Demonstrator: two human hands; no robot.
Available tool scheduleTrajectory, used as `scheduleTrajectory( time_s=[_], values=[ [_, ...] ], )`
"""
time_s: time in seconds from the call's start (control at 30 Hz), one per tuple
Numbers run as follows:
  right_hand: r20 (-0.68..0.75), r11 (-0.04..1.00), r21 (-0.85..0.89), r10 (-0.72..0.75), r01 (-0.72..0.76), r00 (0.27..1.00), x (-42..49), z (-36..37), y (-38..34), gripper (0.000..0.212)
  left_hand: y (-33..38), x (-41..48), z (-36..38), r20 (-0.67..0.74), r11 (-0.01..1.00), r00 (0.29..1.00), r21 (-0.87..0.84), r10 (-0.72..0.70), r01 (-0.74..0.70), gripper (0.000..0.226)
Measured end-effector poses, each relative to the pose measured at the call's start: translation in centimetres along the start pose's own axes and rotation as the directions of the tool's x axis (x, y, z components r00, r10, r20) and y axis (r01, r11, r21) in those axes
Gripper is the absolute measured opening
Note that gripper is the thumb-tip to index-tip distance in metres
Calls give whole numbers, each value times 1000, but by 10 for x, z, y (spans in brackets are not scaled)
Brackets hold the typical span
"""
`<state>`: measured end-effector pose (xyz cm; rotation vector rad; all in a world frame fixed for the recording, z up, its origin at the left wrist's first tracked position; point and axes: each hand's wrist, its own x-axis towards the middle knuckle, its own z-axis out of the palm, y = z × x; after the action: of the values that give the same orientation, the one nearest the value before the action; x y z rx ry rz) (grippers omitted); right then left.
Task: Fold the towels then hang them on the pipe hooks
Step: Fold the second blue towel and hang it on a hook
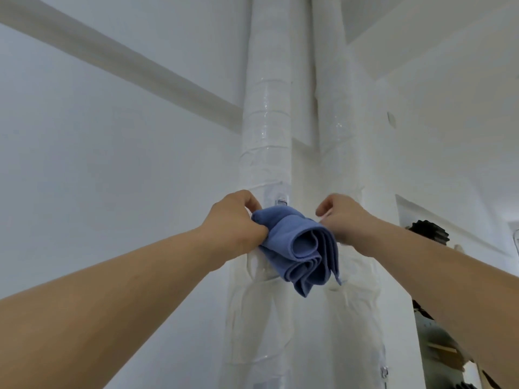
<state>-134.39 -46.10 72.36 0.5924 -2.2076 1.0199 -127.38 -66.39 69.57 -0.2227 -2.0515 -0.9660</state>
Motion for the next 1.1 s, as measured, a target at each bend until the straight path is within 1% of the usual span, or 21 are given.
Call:
scheduleTrajectory(
  time_s=[0.03, 0.07, 0.1, 0.13, 0.2, 0.23, 0.27, 0.3, 0.37, 0.4, 0.5, 0.53, 0.57, 0.6, 0.63, 0.7, 0.83, 0.9, 0.97, 1.03, 1.1],
  values=[
    [-116, 987, -62, -153, 147, 981, 1, 0, -2, 24, 2, 0, -2, -32, 996, 999, 80, 40, -37, 30],
    [-149, 948, -148, -301, 280, 942, 1, -1, -5, 23, 4, 0, -3, -60, 974, 991, 199, 118, -104, 34],
    [-115, 905, -202, -402, 375, 908, 1, -4, -8, 21, 5, -1, -5, -64, 921, 969, 330, 239, -205, 38],
    [-50, 889, -195, -431, 414, 901, -1, -7, -11, 19, 6, -2, -7, -27, 832, 923, 443, 383, -333, 40],
    [76, 921, -82, -374, 380, 924, -4, -15, -15, 15, 6, -4, -7, 153, 557, 760, 592, 632, -582, 38],
    [134, 937, -26, -343, 349, 930, -6, -20, -16, 17, 5, -3, -7, 258, 411, 678, 631, 689, -658, 35],
    [204, 949, 16, -311, 314, 928, -8, -25, -17, 22, 3, -2, -7, 330, 323, 635, 646, 699, -692, 32],
    [280, 960, 50, -279, 276, 919, -11, -29, -17, 29, 0, 0, -9, 361, 291, 624, 652, 692, -700, 30],
    [385, 971, 72, -238, 228, 892, -14, -34, -17, 41, -3, 4, -13, 369, 312, 647, 651, 667, -692, 27],
    [400, 971, 53, -233, 232, 887, -15, -35, -17, 46, -1, 4, -15, 354, 369, 682, 637, 640, -677, 26],
    [371, 955, -38, -259, 294, 892, -17, -29, -18, 57, 10, -2, -17, 196, 680, 824, 481, 532, -554, 20],
    [358, 952, -43, -269, 303, 894, -18, -26, -18, 60, 12, -2, -16, 150, 753, 857, 418, 494, -507, 27],
    [343, 949, -51, -276, 311, 898, -18, -22, -18, 62, 13, -2, -15, 138, 787, 874, 387, 465, -480, 39],
    [323, 944, -62, -288, 324, 902, -18, -18, -17, 63, 12, -2, -13, 155, 779, 875, 404, 459, -480, 48],
    [299, 938, -79, -300, 336, 906, -18, -14, -15, 64, 10, -1, -10, 175, 736, 862, 458, 475, -498, 52],
    [268, 940, -73, -304, 334, 914, -17, -7, -11, 59, 5, -2, -4, 188, 658, 839, 541, 511, -523, 51],
    [293, 962, 73, -271, 262, 917, -16, -1, -1, 42, 0, -3, 2, 148, 692, 847, 514, 510, -507, 48],
    [293, 965, 116, -259, 235, 920, -17, 0, 1, 40, 0, -6, 2, 133, 732, 860, 471, 492, -492, 51],
    [284, 965, 138, -254, 223, 925, -19, 3, 1, 40, -1, -12, 2, 107, 753, 864, 445, 493, -485, 45],
    [276, 963, 164, -253, 214, 927, -23, 3, 1, 42, -6, -20, 4, 102, 743, 854, 448, 511, -498, 37],
    [285, 957, 222, -245, 185, 926, -29, 1, 4, 43, -13, -30, 8, 133, 706, 823, 451, 553, -547, 34]
  ],
)
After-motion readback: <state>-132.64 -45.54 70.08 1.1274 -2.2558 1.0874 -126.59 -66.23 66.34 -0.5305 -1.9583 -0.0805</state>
